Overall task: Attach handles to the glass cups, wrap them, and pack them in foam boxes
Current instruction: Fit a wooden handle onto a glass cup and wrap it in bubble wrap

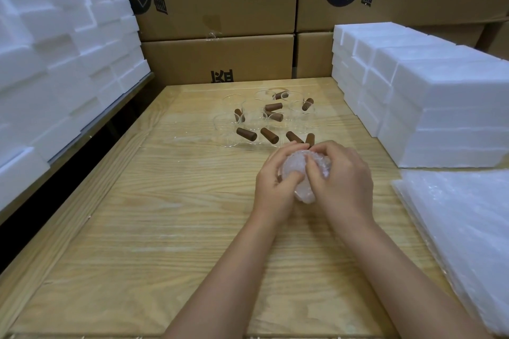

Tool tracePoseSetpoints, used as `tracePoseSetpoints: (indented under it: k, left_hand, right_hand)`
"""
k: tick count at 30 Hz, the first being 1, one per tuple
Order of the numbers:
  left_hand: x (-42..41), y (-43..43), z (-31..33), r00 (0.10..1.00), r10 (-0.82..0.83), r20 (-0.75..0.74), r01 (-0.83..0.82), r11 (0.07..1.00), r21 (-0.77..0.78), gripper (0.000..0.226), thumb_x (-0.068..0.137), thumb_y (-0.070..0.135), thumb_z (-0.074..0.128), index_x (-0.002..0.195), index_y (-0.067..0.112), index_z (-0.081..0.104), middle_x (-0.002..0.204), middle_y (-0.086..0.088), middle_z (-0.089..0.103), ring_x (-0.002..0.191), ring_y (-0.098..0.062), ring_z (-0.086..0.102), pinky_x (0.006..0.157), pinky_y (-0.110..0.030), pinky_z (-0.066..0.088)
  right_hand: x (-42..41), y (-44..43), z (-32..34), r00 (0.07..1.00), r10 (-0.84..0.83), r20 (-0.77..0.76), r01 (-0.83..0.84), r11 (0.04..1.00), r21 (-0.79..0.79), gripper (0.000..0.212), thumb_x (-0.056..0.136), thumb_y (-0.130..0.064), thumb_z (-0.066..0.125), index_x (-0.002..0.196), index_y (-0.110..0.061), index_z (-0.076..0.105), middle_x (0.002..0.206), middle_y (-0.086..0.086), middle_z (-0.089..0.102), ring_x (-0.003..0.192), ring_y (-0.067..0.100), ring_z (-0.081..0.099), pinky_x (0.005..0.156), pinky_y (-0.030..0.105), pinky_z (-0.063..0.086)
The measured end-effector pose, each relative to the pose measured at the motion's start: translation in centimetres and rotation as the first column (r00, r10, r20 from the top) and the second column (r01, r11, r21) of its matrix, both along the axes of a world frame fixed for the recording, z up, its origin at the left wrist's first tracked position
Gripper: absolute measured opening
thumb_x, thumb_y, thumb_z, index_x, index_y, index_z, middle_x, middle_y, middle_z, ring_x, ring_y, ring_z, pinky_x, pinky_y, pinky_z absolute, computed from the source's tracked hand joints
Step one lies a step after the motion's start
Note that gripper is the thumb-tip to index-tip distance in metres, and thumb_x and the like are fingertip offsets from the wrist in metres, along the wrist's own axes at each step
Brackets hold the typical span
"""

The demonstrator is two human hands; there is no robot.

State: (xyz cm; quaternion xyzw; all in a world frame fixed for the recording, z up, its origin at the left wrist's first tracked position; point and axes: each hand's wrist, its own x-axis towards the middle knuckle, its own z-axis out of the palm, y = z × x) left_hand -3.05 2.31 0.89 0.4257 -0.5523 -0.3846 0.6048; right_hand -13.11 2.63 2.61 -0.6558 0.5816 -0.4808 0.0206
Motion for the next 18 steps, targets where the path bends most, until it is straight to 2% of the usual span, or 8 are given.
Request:
tracePoseSetpoints:
  k: [4,7,10,12,13,15,16,18]
  left_hand:
    - [-0.4,-0.4,-0.3,0.998,-0.045,-0.046,0.052,0.988,0.148,0.035,0.094,0.006,0.052,0.114,0.031,0.066,0.120,0.007,0.066,0.114,-0.009,0.060,0.096,-0.031,0.049]
    - [-0.3,-0.7,-0.4,0.992,0.083,-0.091,-0.067,0.983,0.171,0.042,0.087,-0.006,0.053,0.091,0.032,0.070,0.094,0.005,0.073,0.090,-0.010,0.067,0.081,-0.031,0.054]
    - [0.0,-1.2,-0.1,0.941,0.213,-0.264,-0.153,0.962,0.228,0.046,0.083,-0.013,0.049,0.085,0.028,0.069,0.087,-0.001,0.072,0.083,-0.020,0.067,0.080,-0.042,0.054]
    - [0.1,-1.4,0.2,0.875,0.267,-0.405,-0.159,0.947,0.279,0.050,0.086,-0.011,0.042,0.083,0.031,0.069,0.095,-0.006,0.072,0.090,-0.027,0.069,0.082,-0.047,0.054]
    - [0.1,-1.4,0.2,0.848,0.270,-0.457,-0.147,0.947,0.287,0.052,0.086,-0.010,0.039,0.084,0.032,0.069,0.098,-0.006,0.072,0.092,-0.026,0.069,0.082,-0.046,0.055]
    - [-0.1,-1.2,0.0,0.826,0.234,-0.512,-0.103,0.957,0.272,0.052,0.086,-0.011,0.037,0.089,0.030,0.068,0.094,-0.002,0.073,0.087,-0.019,0.070,0.075,-0.036,0.057]
    - [-0.2,-1.1,-0.1,0.836,0.215,-0.506,-0.088,0.961,0.263,0.051,0.086,-0.012,0.036,0.092,0.028,0.067,0.092,0.000,0.073,0.084,-0.017,0.070,0.072,-0.032,0.057]
    - [-0.6,-0.9,-0.3,0.871,0.190,-0.453,-0.090,0.968,0.233,0.048,0.085,-0.013,0.036,0.096,0.024,0.065,0.091,0.002,0.071,0.083,-0.013,0.067,0.069,-0.025,0.056]
  right_hand:
    - [-0.2,-0.2,-0.3,0.994,0.000,-0.109,-0.008,0.997,-0.073,0.010,0.081,-0.011,0.069,0.090,-0.010,0.070,0.085,0.001,0.069,0.082,0.025,0.061,0.075,0.033,0.035]
    - [-0.1,-0.3,-0.3,0.989,0.128,-0.078,-0.136,0.984,-0.112,0.021,0.079,-0.022,0.064,0.097,-0.016,0.070,0.097,-0.001,0.067,0.092,0.023,0.059,0.083,0.033,0.036]
    - [0.7,0.4,-0.3,0.922,0.334,0.197,-0.311,0.940,-0.141,0.058,0.077,-0.035,0.059,0.133,-0.033,0.043,0.136,0.001,0.040,0.126,0.016,0.038,0.106,0.024,0.030]
    - [1.3,0.7,-0.6,0.789,0.388,0.476,-0.390,0.916,-0.100,0.082,0.074,-0.030,0.063,0.139,-0.044,0.015,0.146,-0.002,0.021,0.135,0.012,0.028,0.109,0.017,0.028]
    - [1.5,0.6,-0.8,0.699,0.376,0.608,-0.442,0.896,-0.046,0.087,0.075,-0.023,0.065,0.140,-0.043,0.011,0.147,-0.002,0.020,0.134,0.011,0.032,0.105,0.016,0.032]
    - [1.9,0.4,-1.2,0.527,0.311,0.791,-0.572,0.818,0.060,0.076,0.084,-0.007,0.064,0.141,-0.031,0.021,0.138,0.002,0.043,0.123,0.015,0.050,0.090,0.017,0.046]
    - [2.0,0.2,-1.4,0.506,0.290,0.813,-0.603,0.792,0.092,0.057,0.086,-0.001,0.062,0.132,-0.023,0.037,0.124,0.002,0.057,0.112,0.014,0.060,0.081,0.017,0.050]
    - [2.1,-0.3,-1.7,0.659,0.245,0.711,-0.510,0.840,0.184,0.024,0.085,0.002,0.059,0.100,-0.017,0.057,0.091,-0.003,0.069,0.084,0.008,0.067,0.066,0.017,0.050]
